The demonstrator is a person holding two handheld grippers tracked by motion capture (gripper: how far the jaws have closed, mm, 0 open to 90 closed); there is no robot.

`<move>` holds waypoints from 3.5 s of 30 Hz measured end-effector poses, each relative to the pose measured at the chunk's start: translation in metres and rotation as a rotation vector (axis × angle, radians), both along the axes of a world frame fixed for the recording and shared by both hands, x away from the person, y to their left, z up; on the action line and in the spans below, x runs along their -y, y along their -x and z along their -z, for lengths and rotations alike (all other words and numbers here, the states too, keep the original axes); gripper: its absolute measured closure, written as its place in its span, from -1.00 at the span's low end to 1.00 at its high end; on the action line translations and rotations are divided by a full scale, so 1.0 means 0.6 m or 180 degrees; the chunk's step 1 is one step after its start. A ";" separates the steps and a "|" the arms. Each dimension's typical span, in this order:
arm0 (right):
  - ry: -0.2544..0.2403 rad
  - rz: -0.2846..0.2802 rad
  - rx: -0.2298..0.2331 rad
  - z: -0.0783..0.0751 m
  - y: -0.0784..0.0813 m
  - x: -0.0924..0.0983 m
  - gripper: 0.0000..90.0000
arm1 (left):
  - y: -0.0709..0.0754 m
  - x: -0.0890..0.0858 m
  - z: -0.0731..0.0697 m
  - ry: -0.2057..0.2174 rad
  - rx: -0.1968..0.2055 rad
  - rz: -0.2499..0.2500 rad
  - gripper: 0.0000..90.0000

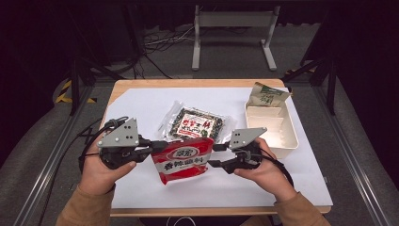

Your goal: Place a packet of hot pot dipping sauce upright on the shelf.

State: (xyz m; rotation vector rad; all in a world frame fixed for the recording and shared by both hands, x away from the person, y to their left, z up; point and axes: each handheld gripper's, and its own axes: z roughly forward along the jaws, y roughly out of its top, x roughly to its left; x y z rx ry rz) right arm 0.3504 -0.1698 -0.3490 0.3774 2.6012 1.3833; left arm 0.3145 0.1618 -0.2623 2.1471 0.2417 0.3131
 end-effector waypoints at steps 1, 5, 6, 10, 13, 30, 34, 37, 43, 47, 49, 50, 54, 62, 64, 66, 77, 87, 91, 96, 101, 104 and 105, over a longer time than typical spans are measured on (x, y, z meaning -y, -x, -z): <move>-0.0038 -0.0001 -0.0002 0.003 -0.001 -0.002 0.10 | 0.001 0.002 0.000 -0.0019 0.0001 0.0005 1.00; -0.0098 -0.0034 -0.0014 0.019 -0.004 -0.010 0.15 | 0.005 0.010 -0.001 -0.0040 0.0015 0.0017 1.00; -0.0085 -0.0049 -0.0029 0.023 -0.005 -0.013 0.16 | 0.005 0.010 -0.001 -0.0036 0.0020 0.0025 1.00; -0.0051 -0.0118 -0.0104 0.037 -0.006 -0.023 0.20 | 0.007 0.010 -0.002 -0.0024 0.0015 0.0031 1.00; 0.0031 -0.0173 -0.0121 0.044 -0.006 -0.032 0.26 | 0.008 0.010 -0.002 -0.0026 0.0023 0.0039 1.00; 0.0112 -0.0559 -0.0220 0.057 -0.016 -0.040 0.84 | 0.006 0.006 0.000 0.0001 0.0010 0.0016 1.00; 0.0099 -0.0586 -0.0272 0.054 -0.016 -0.038 0.92 | 0.004 0.004 0.001 0.0036 -0.0007 0.0008 0.99; 0.0063 -0.0564 -0.0281 0.051 -0.017 -0.034 0.96 | 0.002 0.001 0.003 0.0075 -0.0020 -0.0021 0.99; 0.0050 -0.0572 -0.0320 0.041 -0.016 -0.028 0.98 | 0.003 0.000 0.004 0.0108 0.0024 -0.0110 0.90; 0.0058 -0.0556 -0.0302 0.035 -0.016 -0.021 0.98 | 0.000 -0.001 0.008 0.0195 0.0011 -0.0132 0.71; 0.0069 -0.0546 -0.0287 0.032 -0.015 -0.018 0.98 | -0.001 -0.004 0.009 0.0282 0.0012 -0.0198 0.49; 0.0085 -0.0540 -0.0290 0.030 -0.015 -0.016 0.98 | -0.002 -0.005 0.009 0.0308 0.0010 -0.0217 0.39; 0.0078 -0.0508 -0.0284 0.023 -0.015 -0.006 0.98 | -0.002 -0.011 0.010 0.0367 0.0045 -0.0272 0.05; 0.0118 -0.0434 -0.0194 0.000 -0.016 0.019 0.98 | -0.008 -0.022 0.018 0.0425 0.0039 -0.0333 -0.08; 0.0127 -0.0392 -0.0150 -0.010 -0.017 0.030 0.98 | -0.010 -0.026 0.021 0.0434 0.0033 -0.0355 -0.10; 0.0129 -0.0385 -0.0136 -0.013 -0.017 0.033 0.98 | -0.011 -0.029 0.024 0.0454 0.0006 -0.0379 -0.10; 0.0125 -0.0162 0.0021 -0.058 -0.023 0.082 0.98 | -0.032 -0.045 0.042 0.0491 -0.0099 -0.0473 -0.14; 0.0128 0.0021 0.0116 -0.089 -0.036 0.125 0.98 | -0.057 -0.054 0.067 0.0473 -0.0213 -0.0619 -0.19; 0.0157 0.0083 0.0133 -0.097 -0.041 0.139 0.98 | -0.065 -0.061 0.076 0.0479 -0.0247 -0.0669 -0.20; 0.0180 0.0181 0.0162 -0.108 -0.047 0.158 0.98 | -0.073 -0.068 0.086 0.0506 -0.0285 -0.0749 -0.22; 0.0191 0.0254 0.0198 -0.115 -0.053 0.174 0.98 | -0.082 -0.077 0.095 0.0522 -0.0306 -0.0837 -0.25; 0.0192 0.0299 0.0228 -0.120 -0.057 0.184 0.98 | -0.087 -0.082 0.101 0.0519 -0.0333 -0.0870 -0.25; 0.0193 0.0318 0.0237 -0.121 -0.059 0.187 0.98 | -0.089 -0.083 0.103 0.0520 -0.0329 -0.0878 -0.26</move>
